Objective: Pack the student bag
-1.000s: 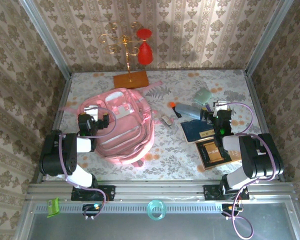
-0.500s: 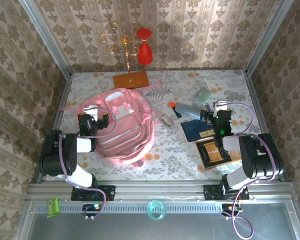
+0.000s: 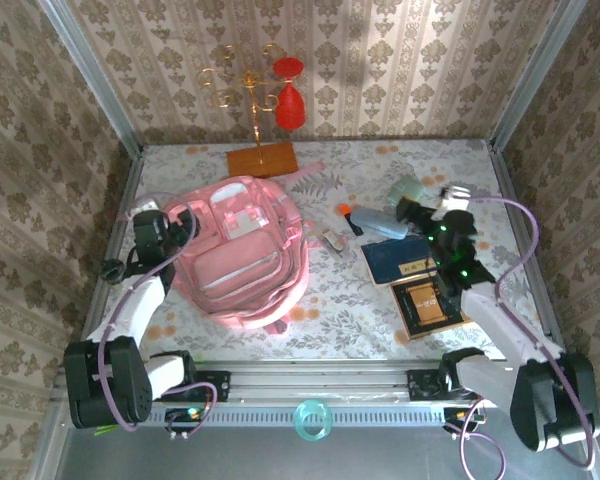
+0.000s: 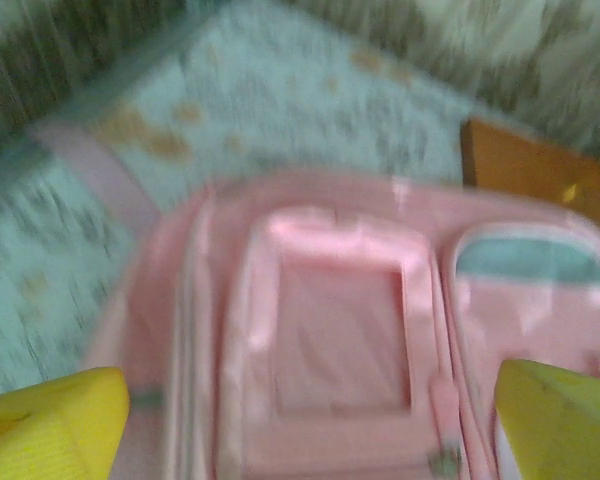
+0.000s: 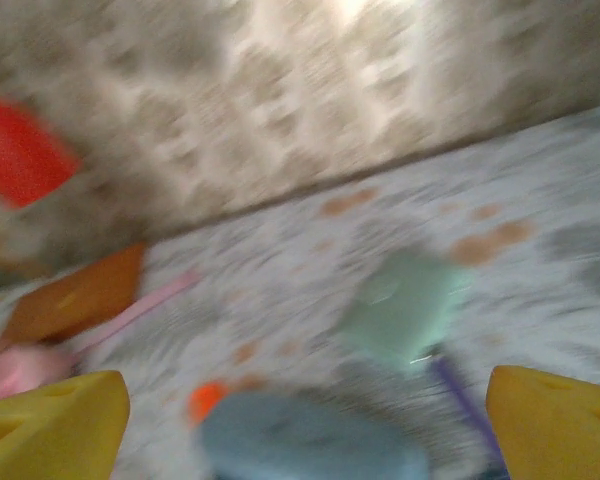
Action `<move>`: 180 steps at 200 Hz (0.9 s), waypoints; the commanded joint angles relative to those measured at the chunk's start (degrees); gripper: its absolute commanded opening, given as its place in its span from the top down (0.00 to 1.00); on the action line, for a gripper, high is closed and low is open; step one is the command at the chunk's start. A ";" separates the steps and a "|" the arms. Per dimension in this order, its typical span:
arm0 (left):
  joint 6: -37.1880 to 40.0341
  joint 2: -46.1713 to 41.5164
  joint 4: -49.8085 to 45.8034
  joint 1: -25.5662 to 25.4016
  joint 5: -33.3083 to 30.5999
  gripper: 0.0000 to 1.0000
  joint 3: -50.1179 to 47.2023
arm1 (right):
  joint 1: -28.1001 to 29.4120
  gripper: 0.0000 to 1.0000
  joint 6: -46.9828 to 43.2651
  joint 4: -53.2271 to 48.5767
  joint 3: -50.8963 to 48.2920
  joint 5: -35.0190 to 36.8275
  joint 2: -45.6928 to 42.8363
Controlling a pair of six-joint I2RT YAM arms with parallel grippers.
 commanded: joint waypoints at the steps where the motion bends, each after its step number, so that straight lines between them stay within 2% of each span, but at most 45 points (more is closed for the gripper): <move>1: -6.69 1.86 -12.23 0.58 1.55 0.05 0.96 | 10.43 0.09 3.27 -12.25 10.17 -10.66 9.53; 15: -7.20 2.24 -12.22 2.65 1.92 0.05 0.96 | 17.42 0.12 2.14 -17.13 20.09 -12.62 19.79; 37: -5.43 3.71 -11.01 4.33 0.44 0.04 1.38 | 22.72 0.15 3.70 -20.09 30.61 -15.70 30.90; 44: -5.18 5.44 -9.95 5.00 2.57 0.03 1.72 | 23.48 0.16 4.86 -20.47 33.02 -15.72 34.00; 59: -6.29 11.35 -7.76 5.93 11.17 0.03 4.21 | 24.28 0.18 7.48 -19.88 36.27 -16.11 39.98; 71: -7.30 16.28 -6.86 5.40 16.44 0.07 7.01 | 25.13 0.19 9.53 -17.90 38.16 -17.88 44.58; 93: -7.75 21.14 -6.31 2.83 18.23 0.10 10.49 | 25.81 0.22 11.16 -15.47 41.88 -20.86 52.45; 110: -7.27 22.29 -6.26 0.23 18.46 0.10 11.53 | 25.36 0.24 11.29 -10.93 40.02 -22.60 53.93; 129: -7.07 22.17 -6.72 -2.91 18.76 0.10 11.43 | 25.17 0.25 9.47 -12.00 38.58 -25.06 53.34; 153: -8.70 20.29 -4.10 -6.30 17.93 0.12 8.92 | 24.84 0.30 8.64 -9.76 31.16 -25.84 48.53; 180: -9.40 23.49 -1.11 -10.56 21.49 0.14 11.55 | 23.35 0.32 8.68 -7.30 24.08 -25.76 42.71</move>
